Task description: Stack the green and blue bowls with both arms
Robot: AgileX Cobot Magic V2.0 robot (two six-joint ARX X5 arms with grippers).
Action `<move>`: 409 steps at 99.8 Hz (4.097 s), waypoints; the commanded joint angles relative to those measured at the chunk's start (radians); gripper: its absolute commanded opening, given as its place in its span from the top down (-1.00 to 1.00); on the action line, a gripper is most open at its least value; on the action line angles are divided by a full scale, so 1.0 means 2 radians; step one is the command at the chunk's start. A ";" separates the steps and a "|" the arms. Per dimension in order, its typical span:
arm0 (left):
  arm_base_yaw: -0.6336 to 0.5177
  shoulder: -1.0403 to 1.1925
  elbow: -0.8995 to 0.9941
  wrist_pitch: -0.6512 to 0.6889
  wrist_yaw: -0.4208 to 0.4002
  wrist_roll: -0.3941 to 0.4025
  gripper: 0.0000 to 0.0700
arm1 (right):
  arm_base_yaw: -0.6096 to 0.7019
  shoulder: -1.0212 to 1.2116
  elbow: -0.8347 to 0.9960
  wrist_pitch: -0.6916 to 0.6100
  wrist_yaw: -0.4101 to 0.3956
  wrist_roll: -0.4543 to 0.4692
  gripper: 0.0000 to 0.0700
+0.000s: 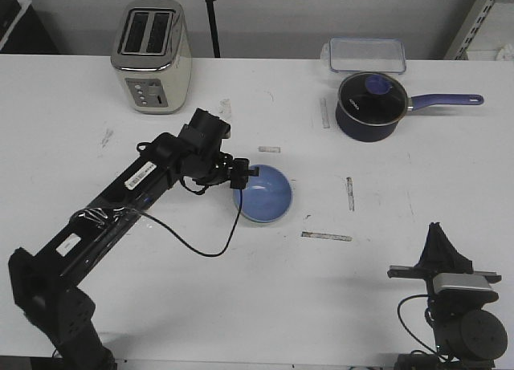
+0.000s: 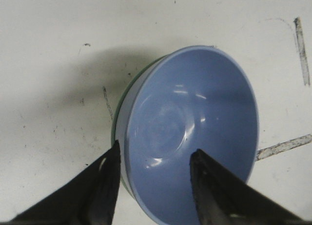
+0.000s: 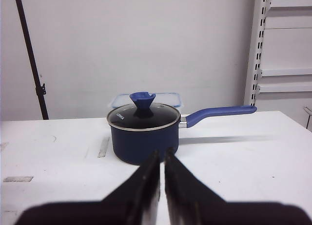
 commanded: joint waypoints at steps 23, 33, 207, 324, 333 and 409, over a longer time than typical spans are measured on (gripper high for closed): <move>0.041 -0.115 -0.159 0.153 -0.001 0.007 0.27 | 0.000 -0.001 0.001 0.006 0.000 0.001 0.97; 0.068 -0.162 -0.227 0.209 -0.002 0.020 0.47 | 0.000 -0.001 0.001 0.006 0.000 0.001 0.98; 0.271 -0.763 -0.652 0.449 -0.050 0.180 1.00 | 0.000 -0.001 0.001 0.006 0.000 0.001 0.97; 0.212 -0.867 -0.793 0.468 -0.114 0.201 1.00 | 0.000 -0.001 0.001 0.006 0.000 0.001 0.97; 0.210 -0.876 -0.803 0.468 -0.114 0.201 1.00 | 0.000 -0.001 0.001 0.006 0.000 0.001 0.97; 0.213 -0.883 -0.846 0.513 -0.114 0.201 1.00 | 0.000 -0.001 0.001 0.006 0.000 0.001 0.97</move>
